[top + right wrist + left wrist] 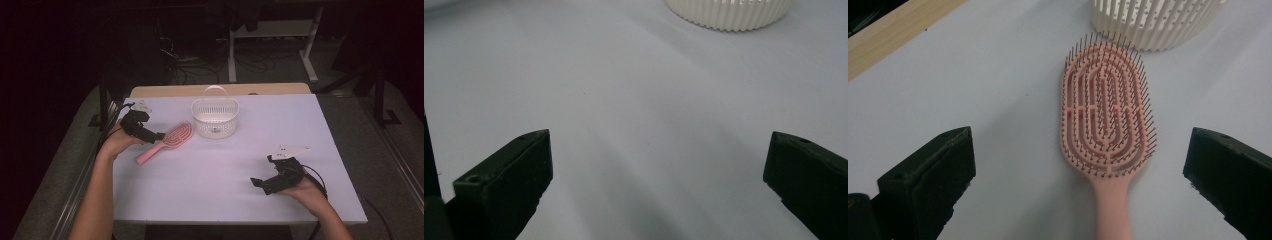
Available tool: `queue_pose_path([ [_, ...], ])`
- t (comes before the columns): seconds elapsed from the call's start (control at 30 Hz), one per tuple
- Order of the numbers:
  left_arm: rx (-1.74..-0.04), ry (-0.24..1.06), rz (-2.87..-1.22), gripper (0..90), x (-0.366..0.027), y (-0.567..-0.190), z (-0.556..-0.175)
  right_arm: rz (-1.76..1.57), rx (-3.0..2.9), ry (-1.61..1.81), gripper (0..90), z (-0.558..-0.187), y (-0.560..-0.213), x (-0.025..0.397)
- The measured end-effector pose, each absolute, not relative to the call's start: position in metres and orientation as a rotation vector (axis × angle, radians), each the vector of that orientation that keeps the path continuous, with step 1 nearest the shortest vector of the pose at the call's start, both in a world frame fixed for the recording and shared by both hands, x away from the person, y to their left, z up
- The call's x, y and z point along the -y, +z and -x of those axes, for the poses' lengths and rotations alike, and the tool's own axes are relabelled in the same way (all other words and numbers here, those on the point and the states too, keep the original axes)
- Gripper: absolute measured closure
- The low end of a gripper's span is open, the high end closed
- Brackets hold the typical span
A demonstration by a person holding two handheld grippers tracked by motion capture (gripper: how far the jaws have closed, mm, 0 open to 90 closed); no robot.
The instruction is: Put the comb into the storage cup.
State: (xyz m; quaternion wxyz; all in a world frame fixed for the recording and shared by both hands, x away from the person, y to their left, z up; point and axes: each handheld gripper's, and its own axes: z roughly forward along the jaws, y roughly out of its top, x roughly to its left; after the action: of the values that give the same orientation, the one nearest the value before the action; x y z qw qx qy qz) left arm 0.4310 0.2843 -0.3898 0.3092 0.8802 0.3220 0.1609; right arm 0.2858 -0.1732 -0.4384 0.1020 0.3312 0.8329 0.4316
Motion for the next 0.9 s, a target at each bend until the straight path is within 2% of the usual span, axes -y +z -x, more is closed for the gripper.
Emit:
queue_pose_path([
  [0.9,-0.875,0.346,-2.457,0.2,-0.277,-0.405,-0.433,-0.981,-2.46,1.276,0.0,-0.286,-0.438,0.172],
])
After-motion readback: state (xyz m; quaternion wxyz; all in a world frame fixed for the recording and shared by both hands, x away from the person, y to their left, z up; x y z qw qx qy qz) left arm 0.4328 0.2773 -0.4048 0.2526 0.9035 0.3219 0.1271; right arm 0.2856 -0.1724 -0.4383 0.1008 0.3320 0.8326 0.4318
